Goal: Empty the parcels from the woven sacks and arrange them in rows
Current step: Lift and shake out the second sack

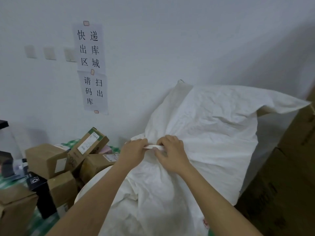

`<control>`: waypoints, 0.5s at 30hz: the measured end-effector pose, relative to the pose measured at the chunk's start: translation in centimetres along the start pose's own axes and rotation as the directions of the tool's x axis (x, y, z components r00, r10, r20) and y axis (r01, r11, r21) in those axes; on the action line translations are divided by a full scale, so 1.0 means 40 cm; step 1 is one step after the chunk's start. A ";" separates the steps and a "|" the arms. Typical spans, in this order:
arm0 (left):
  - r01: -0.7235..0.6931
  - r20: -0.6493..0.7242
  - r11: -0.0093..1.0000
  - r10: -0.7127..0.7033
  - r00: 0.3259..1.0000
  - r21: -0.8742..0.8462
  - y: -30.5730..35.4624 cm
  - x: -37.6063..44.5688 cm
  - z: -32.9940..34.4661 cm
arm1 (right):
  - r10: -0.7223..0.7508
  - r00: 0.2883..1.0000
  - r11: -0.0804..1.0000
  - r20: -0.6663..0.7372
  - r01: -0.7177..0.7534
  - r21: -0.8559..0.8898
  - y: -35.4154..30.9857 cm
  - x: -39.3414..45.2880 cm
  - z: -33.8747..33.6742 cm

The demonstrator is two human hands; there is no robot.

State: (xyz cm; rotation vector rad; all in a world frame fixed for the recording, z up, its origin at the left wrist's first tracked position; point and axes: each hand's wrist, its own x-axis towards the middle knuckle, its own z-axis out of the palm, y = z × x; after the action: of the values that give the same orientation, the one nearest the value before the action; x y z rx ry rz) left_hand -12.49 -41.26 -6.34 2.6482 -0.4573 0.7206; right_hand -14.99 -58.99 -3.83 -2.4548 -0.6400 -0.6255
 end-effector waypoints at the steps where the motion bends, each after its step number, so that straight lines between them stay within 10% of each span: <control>1: 0.001 -0.012 1.000 -0.001 1.000 0.013 -0.003 -0.003 0.005 | 0.019 0.996 1.000 -0.087 -0.020 -0.010 0.000 -0.008 -0.011; 7: 0.078 -0.024 0.995 -0.076 0.997 0.062 0.003 -0.027 0.017 | 0.173 0.779 0.950 -0.602 -0.294 -0.107 0.037 -0.015 -0.134; 15: 0.061 -0.001 0.997 -0.061 0.998 0.048 0.011 -0.035 0.018 | 0.227 0.970 0.762 -0.085 -0.231 -0.606 0.079 0.051 -0.235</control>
State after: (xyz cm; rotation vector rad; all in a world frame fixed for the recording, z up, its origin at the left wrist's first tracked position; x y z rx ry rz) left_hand -13.53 -41.66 -7.56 2.6940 -0.3620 0.7215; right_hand -14.46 -66.21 3.23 -3.0640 -0.1140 -0.8399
